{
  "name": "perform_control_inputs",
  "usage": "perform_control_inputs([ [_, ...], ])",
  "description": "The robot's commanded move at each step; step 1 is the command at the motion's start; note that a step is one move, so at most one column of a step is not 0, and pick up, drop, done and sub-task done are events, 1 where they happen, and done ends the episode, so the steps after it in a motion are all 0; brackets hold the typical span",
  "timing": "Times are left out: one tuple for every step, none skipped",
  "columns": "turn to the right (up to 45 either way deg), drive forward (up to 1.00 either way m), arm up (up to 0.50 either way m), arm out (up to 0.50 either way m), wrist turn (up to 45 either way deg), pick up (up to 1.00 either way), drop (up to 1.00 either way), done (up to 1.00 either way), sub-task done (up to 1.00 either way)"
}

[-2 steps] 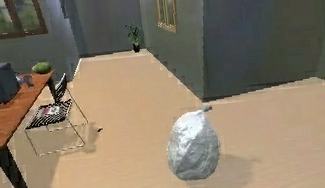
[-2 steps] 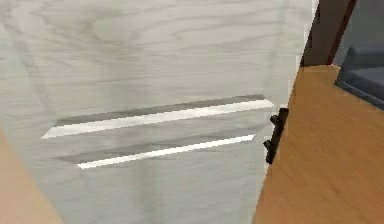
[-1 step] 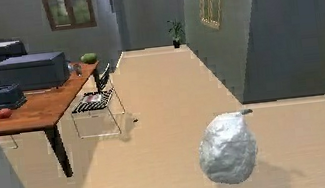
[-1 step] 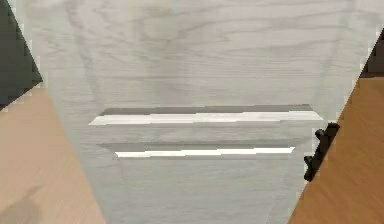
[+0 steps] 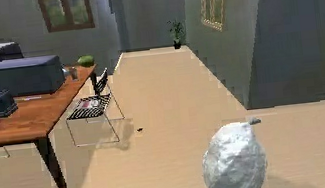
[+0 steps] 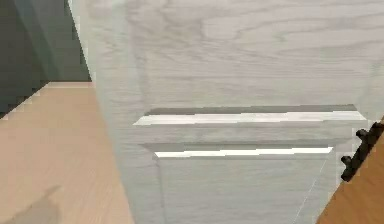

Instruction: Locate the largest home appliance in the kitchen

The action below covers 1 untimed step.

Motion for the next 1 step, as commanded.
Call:
perform_control_inputs([
  [0.0,0.60,0.00,0.00,0.0,0.00,0.00,0.00,0.00],
])
